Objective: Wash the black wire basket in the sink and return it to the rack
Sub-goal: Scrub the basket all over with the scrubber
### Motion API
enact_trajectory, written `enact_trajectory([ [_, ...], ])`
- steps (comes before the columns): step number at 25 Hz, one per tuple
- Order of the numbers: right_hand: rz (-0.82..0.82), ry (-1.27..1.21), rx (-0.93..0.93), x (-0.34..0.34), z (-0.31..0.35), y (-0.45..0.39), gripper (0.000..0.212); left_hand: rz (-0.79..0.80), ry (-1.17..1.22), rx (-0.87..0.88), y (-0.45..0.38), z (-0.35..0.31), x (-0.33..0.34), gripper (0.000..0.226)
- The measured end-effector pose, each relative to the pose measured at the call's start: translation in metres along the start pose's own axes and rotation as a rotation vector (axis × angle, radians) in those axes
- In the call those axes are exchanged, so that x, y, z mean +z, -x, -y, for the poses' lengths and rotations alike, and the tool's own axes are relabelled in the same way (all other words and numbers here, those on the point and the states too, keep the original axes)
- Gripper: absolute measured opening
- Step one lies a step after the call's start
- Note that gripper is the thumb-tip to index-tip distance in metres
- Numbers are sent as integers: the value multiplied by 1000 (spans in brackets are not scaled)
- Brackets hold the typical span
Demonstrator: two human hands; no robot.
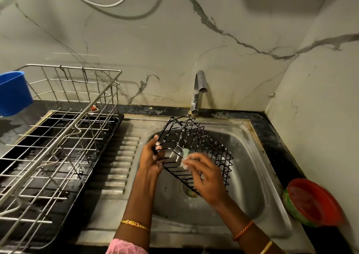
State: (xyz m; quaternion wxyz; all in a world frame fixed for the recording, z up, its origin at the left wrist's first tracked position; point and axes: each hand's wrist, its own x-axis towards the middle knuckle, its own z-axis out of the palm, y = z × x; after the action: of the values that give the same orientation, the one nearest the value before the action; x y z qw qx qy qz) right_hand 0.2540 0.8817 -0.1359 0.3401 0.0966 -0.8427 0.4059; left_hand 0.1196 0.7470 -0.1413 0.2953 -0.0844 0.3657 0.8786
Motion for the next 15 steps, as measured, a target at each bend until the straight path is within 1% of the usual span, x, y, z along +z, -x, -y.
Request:
enact_trajectory([
  [3, -17, -13, 69, -6, -10, -33, 21, 12, 8, -10, 4, 3, 5, 45],
  [6, -25, -16, 113, -7, -20, -55, 21, -10, 10, 35, 2, 3, 1, 34],
  [8, -61, -45, 162, -3, -17, -53, 19, -9, 13, 51, 0, 3, -2, 32],
  [10, -48, -59, 153, 3, -8, -38, 19, -14, 16, 46, 0, 2, -5, 34],
  [13, 10, -62, 62, 7, 2, -13, 19, -54, 6, 47, 2, 2, -6, 37],
  [15, -21, -52, 66, 4, -5, -22, 19, -31, 20, 42, 4, 1, -4, 36],
])
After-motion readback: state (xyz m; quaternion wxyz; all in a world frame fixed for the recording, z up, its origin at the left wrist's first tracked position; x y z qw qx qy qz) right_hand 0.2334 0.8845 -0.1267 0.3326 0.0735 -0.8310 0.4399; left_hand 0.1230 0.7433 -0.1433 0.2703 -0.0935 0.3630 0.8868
